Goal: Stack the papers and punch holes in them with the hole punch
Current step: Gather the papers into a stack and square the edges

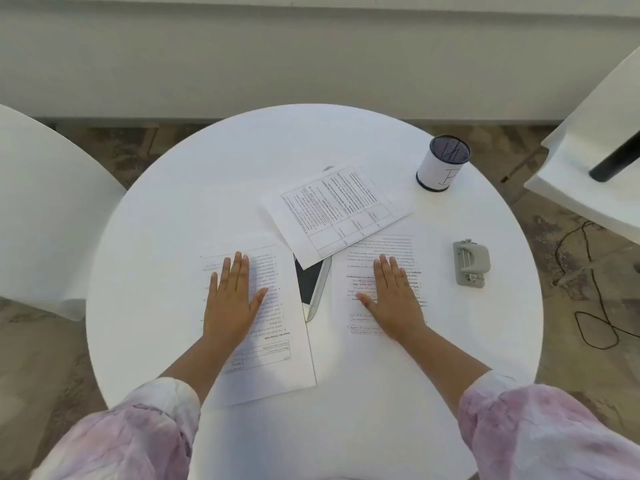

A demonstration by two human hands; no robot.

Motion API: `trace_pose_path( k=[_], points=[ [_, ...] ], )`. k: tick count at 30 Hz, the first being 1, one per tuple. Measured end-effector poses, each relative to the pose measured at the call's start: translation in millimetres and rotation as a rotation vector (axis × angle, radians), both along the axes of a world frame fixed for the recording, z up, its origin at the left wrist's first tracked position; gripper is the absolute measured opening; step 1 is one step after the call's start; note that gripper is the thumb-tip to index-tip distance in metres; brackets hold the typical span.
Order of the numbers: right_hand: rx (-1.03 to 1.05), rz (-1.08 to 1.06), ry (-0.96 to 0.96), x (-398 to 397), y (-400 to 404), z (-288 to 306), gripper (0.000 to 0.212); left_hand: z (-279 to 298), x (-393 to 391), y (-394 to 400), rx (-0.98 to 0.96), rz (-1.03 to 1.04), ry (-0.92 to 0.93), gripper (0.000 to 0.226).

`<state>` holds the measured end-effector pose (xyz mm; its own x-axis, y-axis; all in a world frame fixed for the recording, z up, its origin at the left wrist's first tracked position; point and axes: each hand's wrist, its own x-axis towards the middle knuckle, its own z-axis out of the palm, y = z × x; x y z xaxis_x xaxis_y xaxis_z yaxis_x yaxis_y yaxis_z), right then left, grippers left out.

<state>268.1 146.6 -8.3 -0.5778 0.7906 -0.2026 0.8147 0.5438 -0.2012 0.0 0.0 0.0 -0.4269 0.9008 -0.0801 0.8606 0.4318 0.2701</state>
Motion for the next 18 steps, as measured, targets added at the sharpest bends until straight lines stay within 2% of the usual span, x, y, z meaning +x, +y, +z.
trace_pose_path(
  k=[8, 18],
  points=[
    [0.035, -0.046, 0.029, 3.9, -8.4, -14.0, 0.087, -26.6, 13.0, -21.8, -0.039, 0.052, 0.004, 0.087],
    [0.072, -0.06, 0.052, 4.3, -9.7, -16.7, 0.08, -33.1, 17.6, -17.6, -0.048, 0.083, 0.035, 0.072]
  ],
)
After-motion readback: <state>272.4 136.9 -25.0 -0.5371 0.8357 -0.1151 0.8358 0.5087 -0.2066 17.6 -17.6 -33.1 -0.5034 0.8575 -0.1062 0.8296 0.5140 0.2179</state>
